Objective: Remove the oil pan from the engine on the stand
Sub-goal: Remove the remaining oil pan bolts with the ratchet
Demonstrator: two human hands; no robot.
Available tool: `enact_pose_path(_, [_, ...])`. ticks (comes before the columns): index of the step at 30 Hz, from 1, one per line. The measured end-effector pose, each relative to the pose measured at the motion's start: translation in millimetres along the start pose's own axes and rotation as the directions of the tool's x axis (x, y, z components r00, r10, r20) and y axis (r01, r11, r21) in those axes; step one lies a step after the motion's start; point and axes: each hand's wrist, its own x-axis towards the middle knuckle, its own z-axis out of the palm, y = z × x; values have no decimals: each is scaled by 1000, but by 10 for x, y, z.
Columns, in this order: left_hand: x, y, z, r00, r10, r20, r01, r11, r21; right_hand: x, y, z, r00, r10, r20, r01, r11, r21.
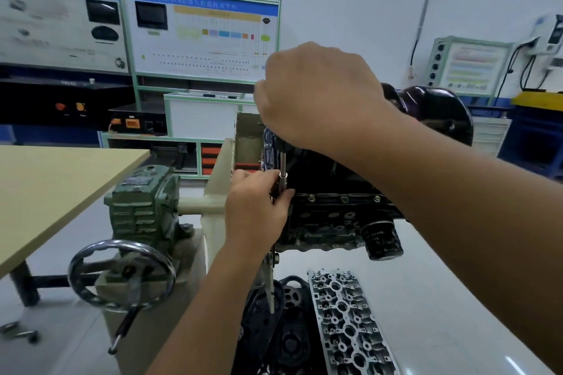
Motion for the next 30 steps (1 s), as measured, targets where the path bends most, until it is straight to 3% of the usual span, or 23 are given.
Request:
enact_pose_path(4, [-32,27,-21,999,-38,13,38,999,-32,68,107,-2,992,-119,-31,118,993,-29])
enact_pose_path(7, [-28,162,-144,993,-121,-11,115,962,-247,94,222,-8,984,-176,-25,176,984,0])
enact_pose_path(11, [199,391,-343,976,-164,142,207,896,-393,64,264,4,920,-386,-71,382,922,-68])
enact_pose_path(13, [397,448,-420,974,-123,192,198,876,-439,65,321,16,905,-417,-89,413,909,-56])
enact_pose_path(17, [628,443,-429,963,6,270,121,883,-453,-6,535,160,927,-328,-183,337,941,20])
enact_pose_path(20, [668,407,-359,967,15,255,115,866,-486,-117,451,337,933,-101,-345,130,990,62])
enact_pose_path(22, [692,399,-320,978,-17,208,125,847,-516,-239,344,450,870,2,-493,88,984,158])
enact_pose_path(25, [714,365,-281,980,-72,184,159,839,-521,-478,174,653,680,97,-727,270,889,371])
enact_pose_path(27, [687,327,-273,978,-70,195,172,794,-583,-595,125,770,692,357,-627,213,729,650])
enact_pose_path(28, [664,318,-283,974,-66,216,191,750,-633,-615,102,796,723,549,-420,116,502,857])
enact_pose_path(29, [644,315,-306,970,-63,237,208,718,-664,-607,83,789,735,662,-150,52,165,985])
enact_pose_path(30, [634,306,-324,967,-55,248,214,700,-681,-586,90,772,743,666,72,51,-163,985])
